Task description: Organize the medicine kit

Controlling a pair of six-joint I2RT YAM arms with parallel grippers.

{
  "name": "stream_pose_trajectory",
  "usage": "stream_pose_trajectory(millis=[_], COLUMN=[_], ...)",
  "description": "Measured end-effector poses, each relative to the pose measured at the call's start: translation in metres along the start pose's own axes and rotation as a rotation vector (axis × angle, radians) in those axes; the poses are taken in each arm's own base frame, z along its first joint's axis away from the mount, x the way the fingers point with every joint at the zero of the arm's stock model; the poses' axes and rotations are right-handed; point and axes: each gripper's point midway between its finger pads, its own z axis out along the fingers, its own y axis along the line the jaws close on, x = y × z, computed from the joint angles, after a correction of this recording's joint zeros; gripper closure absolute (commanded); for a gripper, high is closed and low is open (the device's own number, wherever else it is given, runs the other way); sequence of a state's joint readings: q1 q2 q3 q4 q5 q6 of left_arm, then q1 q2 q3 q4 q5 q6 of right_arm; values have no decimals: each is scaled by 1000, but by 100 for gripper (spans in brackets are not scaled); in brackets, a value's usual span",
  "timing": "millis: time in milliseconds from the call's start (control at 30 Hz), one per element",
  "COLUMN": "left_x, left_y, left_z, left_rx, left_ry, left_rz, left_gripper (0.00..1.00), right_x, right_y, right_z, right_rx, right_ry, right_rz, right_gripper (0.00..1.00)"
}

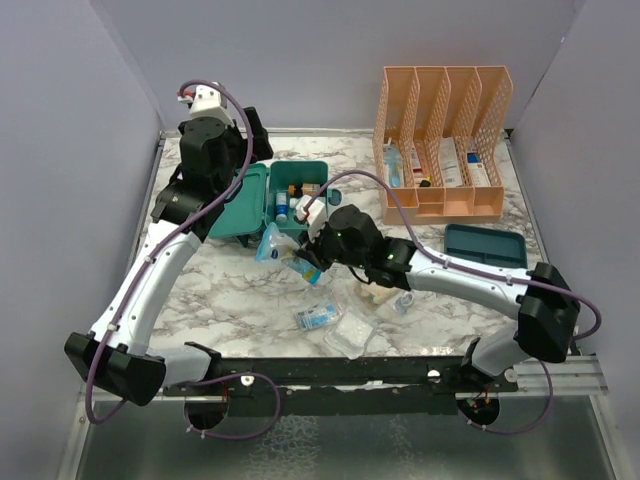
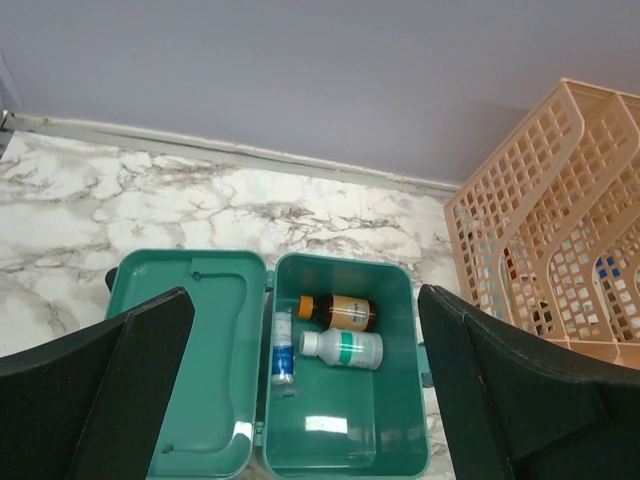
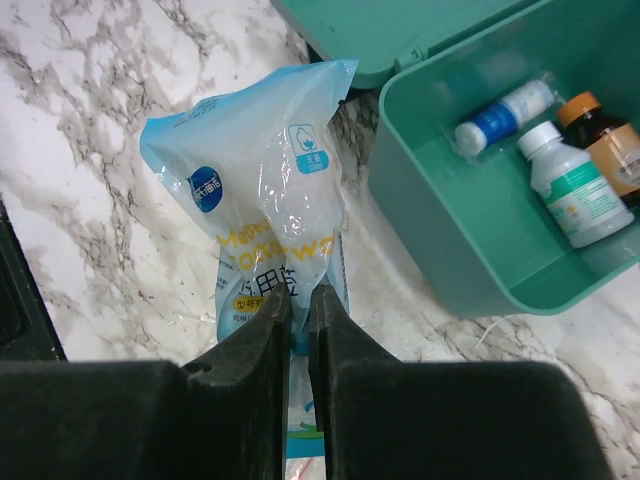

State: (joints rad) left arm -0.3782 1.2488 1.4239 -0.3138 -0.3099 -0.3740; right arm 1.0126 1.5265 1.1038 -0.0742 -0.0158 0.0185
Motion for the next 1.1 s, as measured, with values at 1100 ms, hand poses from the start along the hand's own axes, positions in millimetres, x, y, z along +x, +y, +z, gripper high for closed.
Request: stream_pose_trajectory(millis=[1100], left_x=[208], left_y=[81], left_z=[56], left_rx=[-73], left_ry=[629], left_rz=[-45], left_gripper=[37], right_x=[-58], right_y=[-138], right_z=[51], right_rx=[-111], right_ry=[-44], right_rz=[-273], right_gripper=[90])
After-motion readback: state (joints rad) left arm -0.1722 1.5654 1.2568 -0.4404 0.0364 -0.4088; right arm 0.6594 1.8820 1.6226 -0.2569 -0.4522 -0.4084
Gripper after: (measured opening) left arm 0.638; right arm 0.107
